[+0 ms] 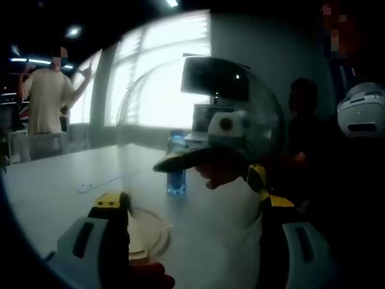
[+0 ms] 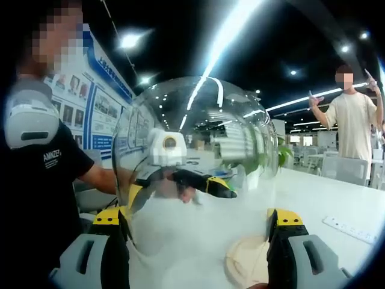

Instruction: Open the cover put in the Mizone put the cover back on

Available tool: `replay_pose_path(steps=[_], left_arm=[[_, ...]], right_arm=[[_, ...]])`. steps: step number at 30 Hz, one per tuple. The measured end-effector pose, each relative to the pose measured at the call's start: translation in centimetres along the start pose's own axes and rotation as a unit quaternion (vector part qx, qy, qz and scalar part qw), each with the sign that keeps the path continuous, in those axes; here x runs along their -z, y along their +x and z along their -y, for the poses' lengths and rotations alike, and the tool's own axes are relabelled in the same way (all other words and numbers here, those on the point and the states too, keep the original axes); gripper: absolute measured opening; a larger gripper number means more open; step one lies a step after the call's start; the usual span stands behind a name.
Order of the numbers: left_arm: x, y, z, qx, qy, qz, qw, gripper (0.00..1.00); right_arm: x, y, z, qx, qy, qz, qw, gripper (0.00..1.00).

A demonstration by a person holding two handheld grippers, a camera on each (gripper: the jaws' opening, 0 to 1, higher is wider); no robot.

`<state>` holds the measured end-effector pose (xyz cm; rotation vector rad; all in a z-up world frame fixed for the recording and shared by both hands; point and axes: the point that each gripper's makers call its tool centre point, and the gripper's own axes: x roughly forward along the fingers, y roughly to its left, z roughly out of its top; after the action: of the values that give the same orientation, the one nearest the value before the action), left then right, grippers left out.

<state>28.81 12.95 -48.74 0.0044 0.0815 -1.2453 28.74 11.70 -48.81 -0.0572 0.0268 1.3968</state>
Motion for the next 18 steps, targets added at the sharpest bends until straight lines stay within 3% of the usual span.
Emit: replay_pose_path(steps=[18], left_arm=[[-0.3, -0.2, 2.3, 0.001, -0.003, 0.009, 1.0000, 0.76]], right_arm=[[-0.6, -0.9, -2.1, 0.001, -0.003, 0.006, 1.0000, 0.90]])
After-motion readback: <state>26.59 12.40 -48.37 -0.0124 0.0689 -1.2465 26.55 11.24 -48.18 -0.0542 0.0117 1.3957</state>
